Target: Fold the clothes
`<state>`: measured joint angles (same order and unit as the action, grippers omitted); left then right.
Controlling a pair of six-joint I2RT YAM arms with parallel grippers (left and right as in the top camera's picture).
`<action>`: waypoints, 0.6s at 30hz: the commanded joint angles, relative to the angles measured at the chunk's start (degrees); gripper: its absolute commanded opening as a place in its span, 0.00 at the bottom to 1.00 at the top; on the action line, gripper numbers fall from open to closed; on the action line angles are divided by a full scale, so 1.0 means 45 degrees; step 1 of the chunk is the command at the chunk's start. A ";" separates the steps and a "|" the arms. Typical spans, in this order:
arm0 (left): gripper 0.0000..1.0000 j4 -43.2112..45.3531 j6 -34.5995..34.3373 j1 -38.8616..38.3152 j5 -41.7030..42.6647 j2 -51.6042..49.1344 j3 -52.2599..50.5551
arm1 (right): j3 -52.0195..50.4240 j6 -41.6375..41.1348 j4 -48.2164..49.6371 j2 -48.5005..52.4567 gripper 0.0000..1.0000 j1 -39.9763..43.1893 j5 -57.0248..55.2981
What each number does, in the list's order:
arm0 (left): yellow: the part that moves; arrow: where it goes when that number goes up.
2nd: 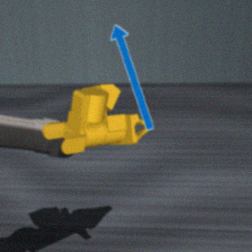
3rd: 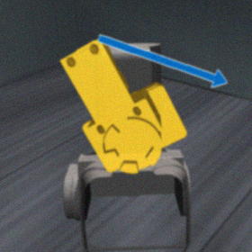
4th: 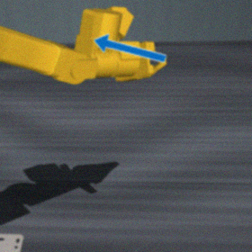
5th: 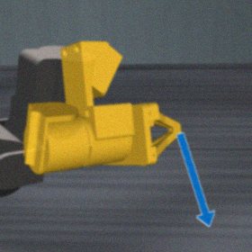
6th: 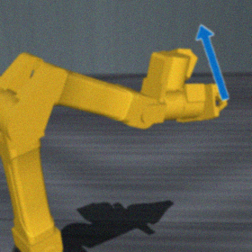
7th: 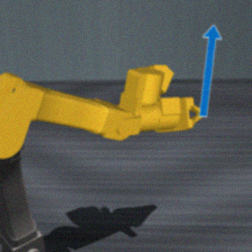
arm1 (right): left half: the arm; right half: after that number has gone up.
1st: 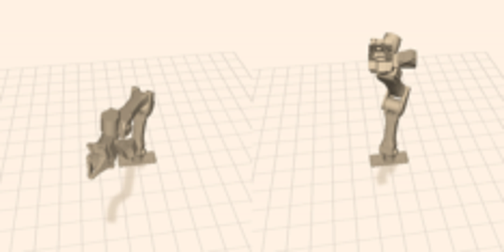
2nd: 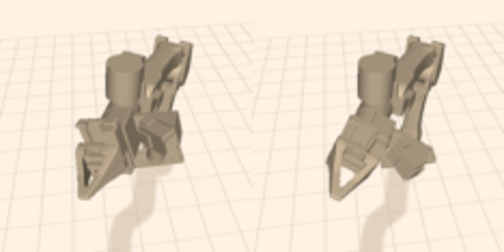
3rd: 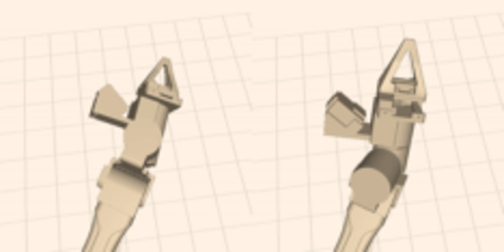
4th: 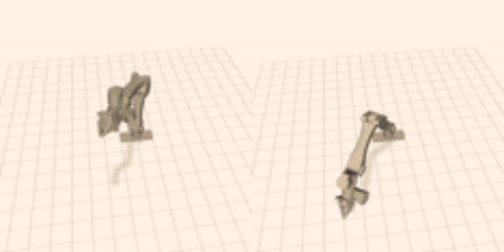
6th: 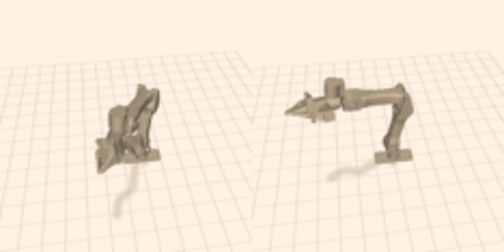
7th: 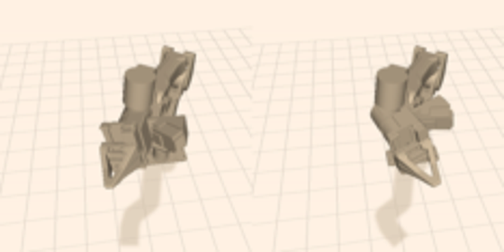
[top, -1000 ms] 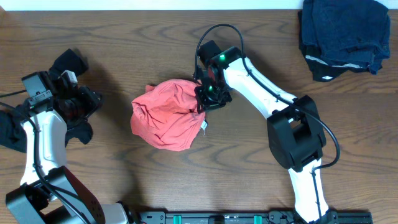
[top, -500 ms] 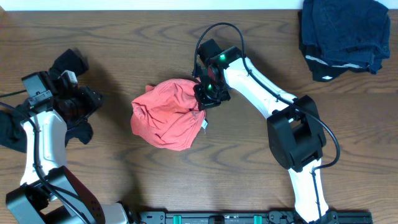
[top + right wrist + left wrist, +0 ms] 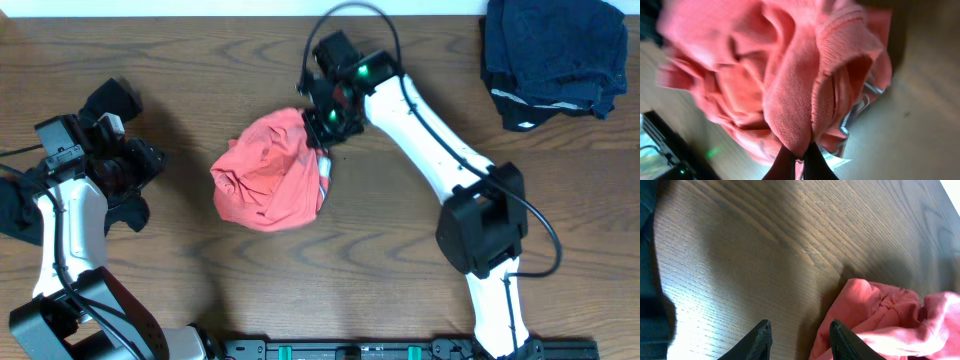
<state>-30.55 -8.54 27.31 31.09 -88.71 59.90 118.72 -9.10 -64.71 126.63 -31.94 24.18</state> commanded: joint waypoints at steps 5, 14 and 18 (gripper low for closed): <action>0.40 0.0000 0.0267 -0.0029 -0.0160 0.0160 0.0121 | 0.0952 0.0549 0.1001 -0.0641 0.01 -0.0180 0.0442; 0.40 0.0000 0.0267 -0.0029 -0.0160 0.0160 0.0117 | 0.0942 0.0622 0.2055 -0.0228 0.01 -0.1919 -0.0092; 0.40 0.0000 0.0272 -0.0029 -0.0160 0.0146 0.0068 | 0.0942 0.0816 0.1724 0.0291 0.01 -0.2720 -0.0078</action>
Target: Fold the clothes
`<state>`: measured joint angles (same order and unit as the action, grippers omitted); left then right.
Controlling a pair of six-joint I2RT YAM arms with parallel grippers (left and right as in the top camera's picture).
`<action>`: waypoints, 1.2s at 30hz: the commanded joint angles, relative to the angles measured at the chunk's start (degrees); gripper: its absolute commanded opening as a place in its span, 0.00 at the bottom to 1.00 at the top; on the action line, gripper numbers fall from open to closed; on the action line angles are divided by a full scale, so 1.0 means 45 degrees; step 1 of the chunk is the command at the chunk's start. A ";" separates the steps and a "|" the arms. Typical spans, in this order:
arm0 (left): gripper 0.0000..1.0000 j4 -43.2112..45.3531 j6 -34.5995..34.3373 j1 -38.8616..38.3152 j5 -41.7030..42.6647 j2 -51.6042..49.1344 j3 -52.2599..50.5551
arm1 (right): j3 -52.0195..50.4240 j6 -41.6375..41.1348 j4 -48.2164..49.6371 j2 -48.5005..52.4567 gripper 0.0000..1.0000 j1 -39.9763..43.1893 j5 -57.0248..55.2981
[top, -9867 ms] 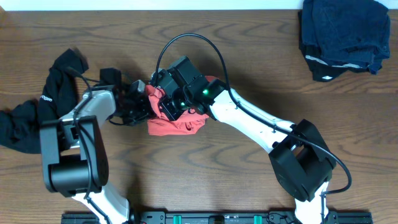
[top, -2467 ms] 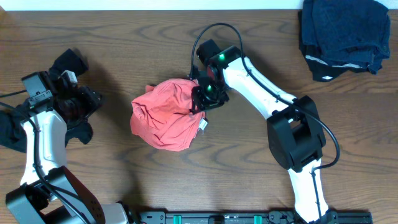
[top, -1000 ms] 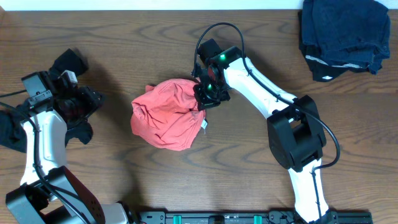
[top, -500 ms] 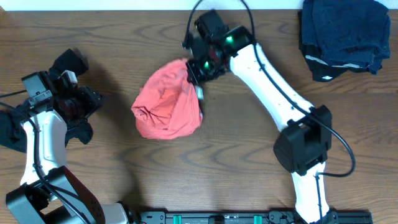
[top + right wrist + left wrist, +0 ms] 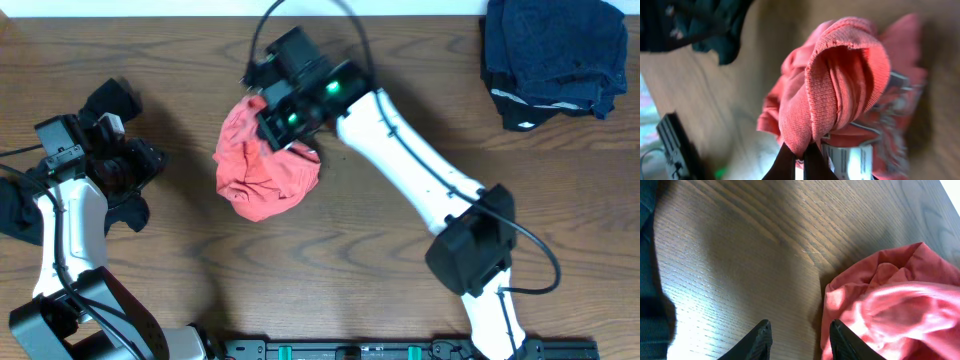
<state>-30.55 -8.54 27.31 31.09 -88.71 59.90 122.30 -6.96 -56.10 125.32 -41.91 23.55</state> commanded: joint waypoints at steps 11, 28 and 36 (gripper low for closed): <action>0.40 0.0005 0.0272 -0.0029 -0.0160 -0.0243 0.0063 | 0.0146 0.2589 -0.1972 0.1739 0.52 -0.2312 0.0622; 0.40 0.0194 0.0267 -0.0029 -0.0160 -0.0262 0.0063 | 0.1307 0.2463 -0.1059 0.0845 0.60 0.0335 0.0058; 0.40 0.0287 0.0267 -0.0029 -0.0160 -0.0262 0.0063 | 0.1273 0.2613 -0.0316 0.0996 0.60 0.0306 -0.0525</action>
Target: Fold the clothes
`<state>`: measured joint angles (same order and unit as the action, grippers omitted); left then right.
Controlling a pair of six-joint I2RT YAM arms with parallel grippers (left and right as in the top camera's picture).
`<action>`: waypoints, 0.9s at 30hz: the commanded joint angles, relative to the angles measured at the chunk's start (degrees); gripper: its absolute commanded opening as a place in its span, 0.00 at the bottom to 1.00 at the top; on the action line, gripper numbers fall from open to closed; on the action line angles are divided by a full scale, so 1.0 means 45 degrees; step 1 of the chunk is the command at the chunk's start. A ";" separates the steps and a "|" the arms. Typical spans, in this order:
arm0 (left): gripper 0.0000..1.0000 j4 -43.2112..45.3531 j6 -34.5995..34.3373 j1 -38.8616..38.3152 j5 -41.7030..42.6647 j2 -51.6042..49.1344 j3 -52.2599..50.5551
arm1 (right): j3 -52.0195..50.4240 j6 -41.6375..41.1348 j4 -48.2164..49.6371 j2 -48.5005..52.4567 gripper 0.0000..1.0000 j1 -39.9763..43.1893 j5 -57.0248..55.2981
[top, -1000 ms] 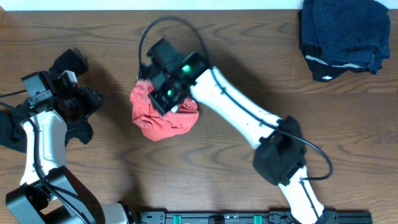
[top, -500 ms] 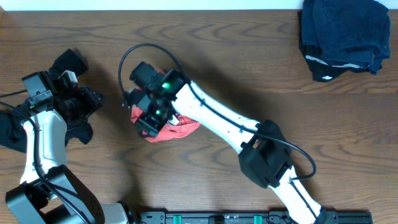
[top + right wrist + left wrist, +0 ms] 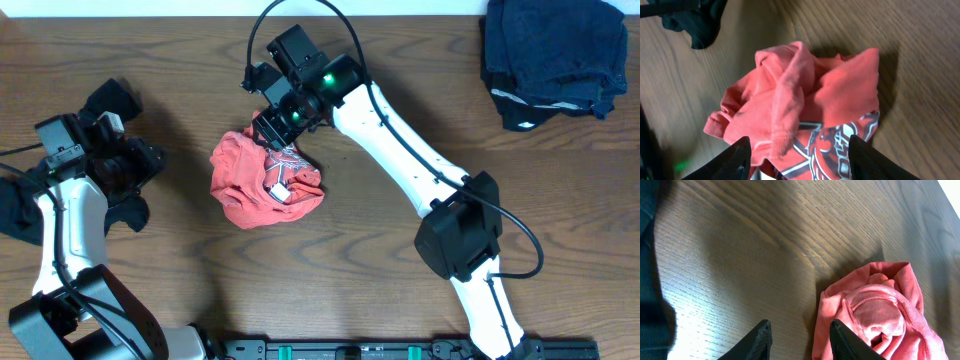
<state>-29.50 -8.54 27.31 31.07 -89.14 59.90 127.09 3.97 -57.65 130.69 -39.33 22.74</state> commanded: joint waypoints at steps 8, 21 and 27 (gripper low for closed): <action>0.40 0.0053 0.0267 -0.0029 -0.0155 -0.0165 0.0063 | 0.0097 0.0185 0.0160 0.0738 0.45 -0.0457 -0.0355; 0.40 0.0155 0.0267 -0.0029 -0.0646 -0.0165 0.0063 | 0.0053 0.0374 0.0291 0.1214 0.39 -0.0797 -0.0272; 0.40 0.0209 0.0267 -0.0024 -0.0884 -0.0165 0.0063 | 0.0058 0.0515 0.0437 0.1481 0.01 -0.1093 0.0034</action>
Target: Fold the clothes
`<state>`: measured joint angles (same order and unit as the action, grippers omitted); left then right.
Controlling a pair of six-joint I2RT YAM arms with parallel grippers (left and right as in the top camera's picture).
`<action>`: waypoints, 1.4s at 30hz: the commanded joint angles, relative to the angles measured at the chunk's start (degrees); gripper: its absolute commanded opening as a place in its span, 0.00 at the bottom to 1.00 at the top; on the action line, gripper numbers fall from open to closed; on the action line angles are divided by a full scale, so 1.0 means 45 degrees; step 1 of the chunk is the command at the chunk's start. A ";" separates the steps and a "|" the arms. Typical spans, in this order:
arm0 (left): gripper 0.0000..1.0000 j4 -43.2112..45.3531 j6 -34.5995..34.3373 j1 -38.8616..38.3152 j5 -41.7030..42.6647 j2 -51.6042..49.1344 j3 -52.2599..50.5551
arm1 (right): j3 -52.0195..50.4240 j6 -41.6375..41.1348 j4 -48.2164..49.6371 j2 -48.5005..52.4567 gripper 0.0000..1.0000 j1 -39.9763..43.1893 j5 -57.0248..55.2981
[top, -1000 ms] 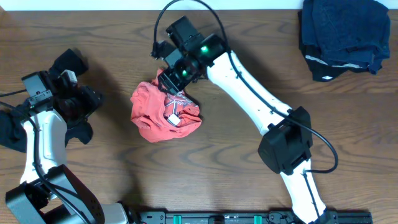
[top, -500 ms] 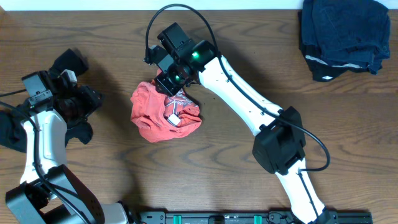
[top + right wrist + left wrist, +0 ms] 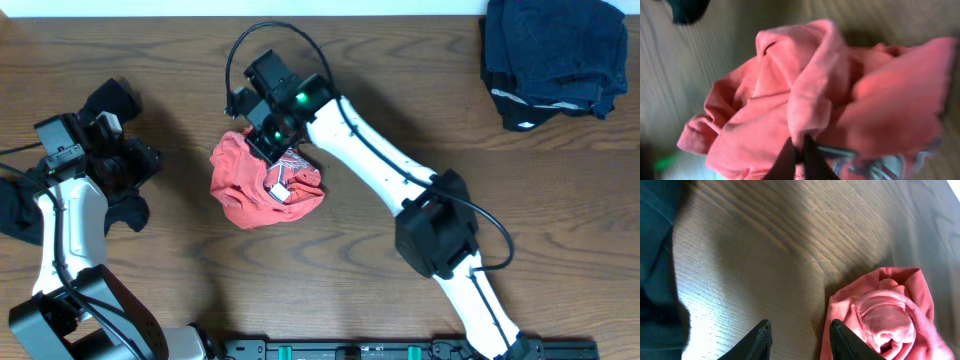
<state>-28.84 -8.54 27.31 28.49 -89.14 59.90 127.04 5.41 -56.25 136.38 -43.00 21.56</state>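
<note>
A crumpled red shirt [image 3: 255, 185] with a white printed patch lies bunched in the middle of the table. My right gripper [image 3: 262, 138] is down on its upper edge, shut on a red fold [image 3: 807, 107] of the cloth. The right wrist view is blurred. My left gripper [image 3: 140, 165] hovers at the left of the table, open and holding nothing; in its wrist view the shirt [image 3: 880, 310] lies just beyond its right finger [image 3: 842, 340].
A folded dark blue garment [image 3: 552, 60] sits at the back right corner. A dark cloth [image 3: 15, 205] lies at the left edge under the left arm, also seen as dark cloth [image 3: 657, 255] in the left wrist view.
My right gripper was open above the shirt; now it has shifted left and down onto the shirt's upper edge and shut on a fold. The left wrist view shifted slightly.
At first my right gripper held a fold of the red shirt at the heap's right side. Then it held the fold further left, the shirt bunched under it. Then it was open above the heap. Now it grips a fold at the upper left.
</note>
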 commanded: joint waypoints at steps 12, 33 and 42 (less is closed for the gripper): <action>0.41 0.0534 0.0214 -0.0024 -0.0491 -0.0165 0.0063 | 0.1209 -0.0437 0.0894 0.0180 0.01 -0.1253 0.1316; 0.40 0.1209 0.0160 -0.0024 -0.0491 -0.0165 0.0063 | 0.1151 0.0806 -0.0792 0.0432 0.20 -0.2263 0.4886; 0.40 0.1355 0.0160 -0.0024 -0.0491 -0.0165 0.0063 | 0.1972 0.1962 -0.2671 -0.0136 0.73 -0.1889 0.3109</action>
<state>-23.00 -8.56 27.31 26.59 -89.17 59.90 132.22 11.20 -66.96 137.95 -52.97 39.51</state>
